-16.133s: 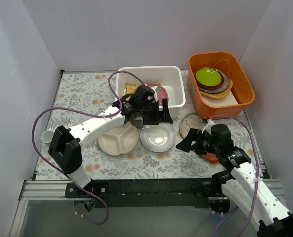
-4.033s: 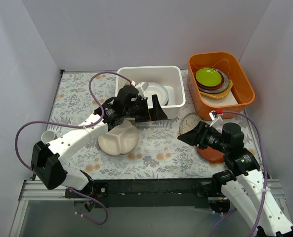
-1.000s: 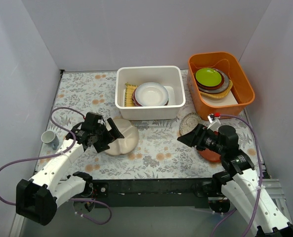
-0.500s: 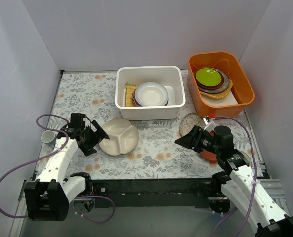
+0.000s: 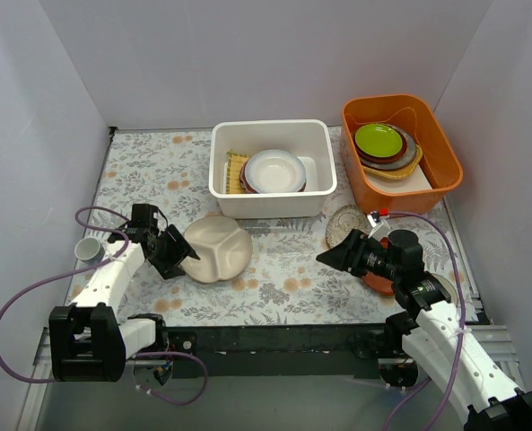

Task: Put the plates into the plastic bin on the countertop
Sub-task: Pick up the plate at the center of the board.

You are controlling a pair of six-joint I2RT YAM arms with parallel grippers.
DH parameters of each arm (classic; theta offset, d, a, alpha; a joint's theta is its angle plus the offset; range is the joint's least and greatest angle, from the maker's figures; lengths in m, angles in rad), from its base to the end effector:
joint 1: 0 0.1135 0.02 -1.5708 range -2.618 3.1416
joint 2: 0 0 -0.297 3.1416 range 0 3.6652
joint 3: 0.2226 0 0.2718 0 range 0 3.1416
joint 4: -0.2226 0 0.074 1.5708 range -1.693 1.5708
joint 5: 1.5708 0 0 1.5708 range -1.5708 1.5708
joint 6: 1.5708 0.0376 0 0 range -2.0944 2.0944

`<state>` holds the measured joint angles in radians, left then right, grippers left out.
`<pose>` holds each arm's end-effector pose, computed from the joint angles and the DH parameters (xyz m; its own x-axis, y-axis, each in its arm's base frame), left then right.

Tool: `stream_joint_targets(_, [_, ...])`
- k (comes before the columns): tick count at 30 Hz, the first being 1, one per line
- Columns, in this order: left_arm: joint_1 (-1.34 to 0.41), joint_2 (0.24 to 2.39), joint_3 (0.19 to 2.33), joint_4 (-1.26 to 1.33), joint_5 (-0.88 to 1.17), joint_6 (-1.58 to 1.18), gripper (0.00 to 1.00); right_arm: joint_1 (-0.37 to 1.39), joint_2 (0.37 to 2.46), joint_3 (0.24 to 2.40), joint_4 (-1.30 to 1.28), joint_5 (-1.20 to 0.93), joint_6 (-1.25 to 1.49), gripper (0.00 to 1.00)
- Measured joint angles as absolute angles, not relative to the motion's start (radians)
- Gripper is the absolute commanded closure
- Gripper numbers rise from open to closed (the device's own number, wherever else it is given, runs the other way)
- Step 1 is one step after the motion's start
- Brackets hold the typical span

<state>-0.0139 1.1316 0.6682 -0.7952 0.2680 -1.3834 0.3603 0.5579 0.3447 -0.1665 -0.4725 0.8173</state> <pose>0.1914 -0.0126 0.2126 -0.2704 -0.9437 0.1904 -0.9173 0.1924 -0.3487 0.1246 0.0652 0.2335 -0.7547 0.4096 -0.5124 -0.2325 0.5634 0.7928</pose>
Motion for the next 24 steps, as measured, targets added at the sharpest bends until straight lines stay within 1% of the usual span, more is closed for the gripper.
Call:
stream_joint_targets(7, [-0.009, 1.144, 0.661, -0.786, 0.272, -1.396, 0.48, 0.360, 0.556, 0.318, -0.138, -0.477, 0.837, 0.23])
stream_joint_targets(12, [-0.008, 1.157, 0.648, -0.771, 0.275, -1.410, 0.54, 0.360, 0.556, 0.312, -0.133, -0.479, 0.839, 0.23])
stream_joint_targets(13, [-0.008, 1.158, 0.638, -0.763, 0.279, -1.414, 0.57, 0.360, 0.556, 0.312, -0.130, -0.479, 0.839, 0.22])
stream_joint_targets(14, [-0.009, 1.158, 0.628, -0.752, 0.284, -1.419, 0.58, 0.360, 0.556, 0.312, -0.128, -0.479, 0.839, 0.22])
stream_joint_targets(18, [-0.008, 1.176, 0.599, -0.719, 0.304, -1.441, 0.59, 0.360, 0.558, 0.312, -0.123, -0.482, 0.839, 0.22])
stream_joint_targets(19, [-0.008, 1.182, 0.594, -0.710, 0.308, -1.447, 0.60, 0.360, 0.558, 0.312, -0.123, -0.482, 0.839, 0.22])
stream_joint_targets(20, [-0.008, 1.188, 0.589, -0.701, 0.311, -1.451, 0.64, 0.360, 0.558, 0.312, -0.123, -0.482, 0.839, 0.22])
stream_joint_targets(22, [-0.008, 1.200, 0.579, -0.682, 0.316, -1.460, 0.67, 0.360, 0.558, 0.311, -0.123, -0.482, 0.839, 0.22])
stream_joint_targets(23, [-0.008, 1.206, 0.574, -0.678, 0.316, -1.462, 0.72, 0.360, 0.557, 0.311, -0.123, -0.482, 0.839, 0.22])
stream_joint_targets(24, [-0.008, 1.211, 0.569, -0.670, 0.317, -1.464, 0.72, 0.360, 0.557, 0.310, -0.123, -0.482, 0.839, 0.22])
